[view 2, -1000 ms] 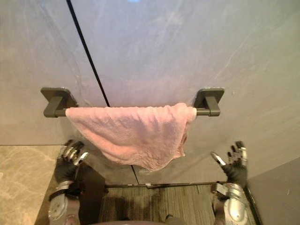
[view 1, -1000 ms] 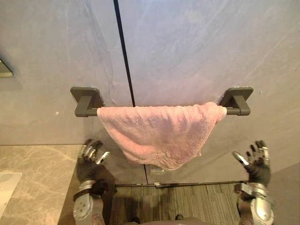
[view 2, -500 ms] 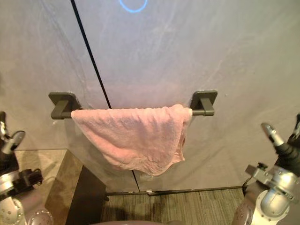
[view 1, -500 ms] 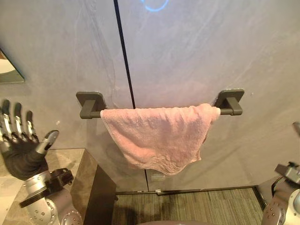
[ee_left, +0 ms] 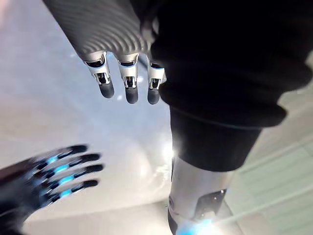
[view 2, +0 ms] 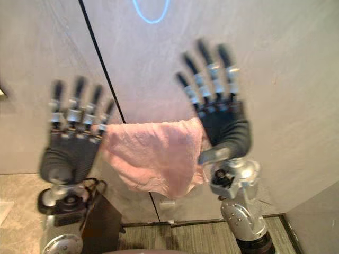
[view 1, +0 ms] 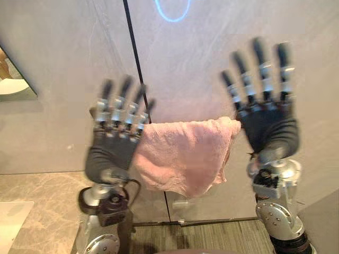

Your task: Organize washtable

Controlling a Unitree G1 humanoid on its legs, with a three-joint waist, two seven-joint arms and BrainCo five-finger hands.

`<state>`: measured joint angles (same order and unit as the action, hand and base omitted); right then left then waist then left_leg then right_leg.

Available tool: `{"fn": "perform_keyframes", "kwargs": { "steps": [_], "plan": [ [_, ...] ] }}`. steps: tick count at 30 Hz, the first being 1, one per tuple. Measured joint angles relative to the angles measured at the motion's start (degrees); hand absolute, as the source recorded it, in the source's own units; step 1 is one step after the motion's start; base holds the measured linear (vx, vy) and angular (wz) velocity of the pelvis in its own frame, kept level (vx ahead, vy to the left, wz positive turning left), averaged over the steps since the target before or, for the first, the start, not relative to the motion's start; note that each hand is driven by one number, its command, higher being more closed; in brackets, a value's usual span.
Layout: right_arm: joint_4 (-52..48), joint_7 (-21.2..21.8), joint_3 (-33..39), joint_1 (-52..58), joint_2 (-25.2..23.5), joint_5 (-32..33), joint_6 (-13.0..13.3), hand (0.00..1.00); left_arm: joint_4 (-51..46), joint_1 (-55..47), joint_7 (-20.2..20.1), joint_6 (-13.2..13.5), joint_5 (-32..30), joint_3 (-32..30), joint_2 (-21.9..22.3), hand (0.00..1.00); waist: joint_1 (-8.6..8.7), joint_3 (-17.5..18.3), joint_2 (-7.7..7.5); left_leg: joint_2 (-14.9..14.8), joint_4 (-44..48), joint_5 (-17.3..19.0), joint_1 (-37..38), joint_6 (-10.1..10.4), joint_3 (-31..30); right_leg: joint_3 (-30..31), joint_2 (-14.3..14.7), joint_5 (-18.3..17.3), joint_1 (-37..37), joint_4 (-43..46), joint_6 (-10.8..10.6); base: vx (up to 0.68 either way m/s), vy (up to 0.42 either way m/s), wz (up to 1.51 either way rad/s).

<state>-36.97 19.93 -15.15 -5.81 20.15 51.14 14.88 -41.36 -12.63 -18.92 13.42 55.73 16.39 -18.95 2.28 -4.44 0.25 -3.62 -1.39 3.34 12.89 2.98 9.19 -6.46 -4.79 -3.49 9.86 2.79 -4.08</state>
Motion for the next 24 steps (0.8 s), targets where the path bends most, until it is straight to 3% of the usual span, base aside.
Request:
{"fn": "perform_keyframes", "kwargs": {
  "steps": [4, 15, 24],
  "plan": [
    [1.4, 2.8, -4.6, -0.2, 8.9, 2.4, -2.5, 0.0, 3.2, 0.0, -3.6, -3.5, 2.8, 6.5, -8.4, 0.0, 0.02, -0.3, -0.64, 0.3, -0.2, 0.0, 0.0, 0.0, 0.3, 0.4, -0.3, 0.1, 0.1, 0.0, -0.1, -0.07, -0.002, -0.04],
    [8.6, 4.1, -6.7, 2.0, 14.9, 1.7, -4.6, 0.0, 10.7, -2.0, -4.9, -6.0, 4.5, 8.5, -11.4, 0.0, 0.08, -1.8, -0.18, 0.4, -0.7, 0.0, 0.8, -0.1, 0.4, 0.3, -0.3, 0.1, 0.8, -0.4, -0.2, -0.02, -0.003, -0.01],
    [14.9, 3.8, -9.7, 4.1, 15.0, -10.4, -5.3, 0.0, 16.8, -2.5, -4.7, -6.2, -3.2, 8.8, -12.5, 0.0, -0.11, -3.0, -0.88, 0.5, -0.7, 0.0, 0.6, -0.1, 0.2, 0.0, -0.4, 0.1, 0.8, -0.6, -0.2, -0.02, -0.01, 0.01]
  ]
}}
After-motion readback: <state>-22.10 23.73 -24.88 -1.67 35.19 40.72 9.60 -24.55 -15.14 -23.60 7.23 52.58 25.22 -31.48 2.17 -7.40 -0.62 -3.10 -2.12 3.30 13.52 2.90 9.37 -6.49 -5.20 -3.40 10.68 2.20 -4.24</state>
